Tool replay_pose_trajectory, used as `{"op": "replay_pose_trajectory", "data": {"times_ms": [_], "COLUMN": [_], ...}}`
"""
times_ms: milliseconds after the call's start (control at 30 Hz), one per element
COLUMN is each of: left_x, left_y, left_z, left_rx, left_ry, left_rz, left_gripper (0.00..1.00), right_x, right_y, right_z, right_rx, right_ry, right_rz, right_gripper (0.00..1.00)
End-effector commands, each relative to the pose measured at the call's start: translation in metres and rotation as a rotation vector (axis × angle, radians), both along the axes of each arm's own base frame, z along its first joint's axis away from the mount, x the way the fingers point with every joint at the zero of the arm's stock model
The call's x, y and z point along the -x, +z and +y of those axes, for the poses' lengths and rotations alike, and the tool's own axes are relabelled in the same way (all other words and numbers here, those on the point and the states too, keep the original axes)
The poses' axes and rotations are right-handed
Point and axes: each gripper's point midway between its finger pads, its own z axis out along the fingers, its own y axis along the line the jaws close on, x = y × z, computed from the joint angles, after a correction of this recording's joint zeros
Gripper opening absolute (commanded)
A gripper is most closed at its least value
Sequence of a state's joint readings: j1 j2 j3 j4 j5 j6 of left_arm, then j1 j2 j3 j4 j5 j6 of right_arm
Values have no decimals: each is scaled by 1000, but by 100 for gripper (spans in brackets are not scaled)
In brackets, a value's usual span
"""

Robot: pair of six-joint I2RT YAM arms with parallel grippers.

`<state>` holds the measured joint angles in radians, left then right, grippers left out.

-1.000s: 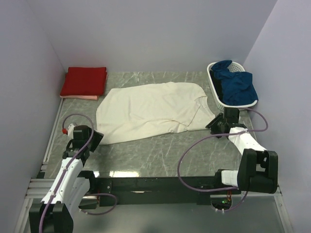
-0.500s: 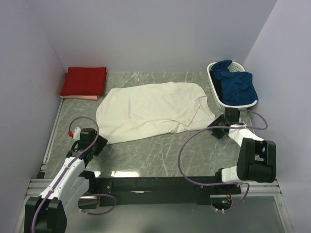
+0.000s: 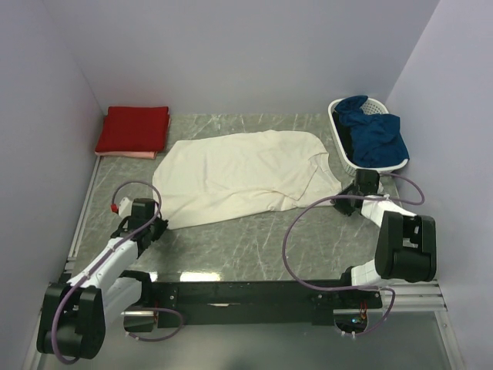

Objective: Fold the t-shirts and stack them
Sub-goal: Fold the tshirt

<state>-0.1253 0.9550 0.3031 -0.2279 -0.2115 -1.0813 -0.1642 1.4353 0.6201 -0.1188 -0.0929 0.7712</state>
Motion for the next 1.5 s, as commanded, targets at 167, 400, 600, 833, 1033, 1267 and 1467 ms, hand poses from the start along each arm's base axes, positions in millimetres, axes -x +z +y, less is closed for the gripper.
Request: {"op": "replay_pose_trajectory", "data": {"times_ms": [167, 400, 600, 833, 1033, 1267, 1467], "left_x": [-5, 3, 13, 24, 27, 18, -6], "left_y": [17, 47, 55, 49, 44, 65, 92], "left_z": [13, 31, 36, 33, 36, 35, 30], "left_rx": [-77, -138, -138, -77, -72, -92, -128], "left_ry": [26, 98, 128, 189, 228, 187, 92], "left_rz": [3, -56, -56, -23, 6, -58, -144], "left_gripper": [1, 1, 0, 1, 31, 82, 84], "right_x": [-25, 4, 52, 104, 110, 86, 66], "right_y": [30, 57, 51, 40, 50, 79, 87], "right_z": [-22, -23, -18, -19, -14, -7, 37], "right_rx": [86, 113, 64, 12, -27, 3, 7], "right_ry": [-64, -46, -45, -122, -179, 0, 186], "right_rz": [-88, -107, -89, -24, -56, -172, -213], "right_gripper": [0, 0, 0, 0, 42, 63, 63]}}
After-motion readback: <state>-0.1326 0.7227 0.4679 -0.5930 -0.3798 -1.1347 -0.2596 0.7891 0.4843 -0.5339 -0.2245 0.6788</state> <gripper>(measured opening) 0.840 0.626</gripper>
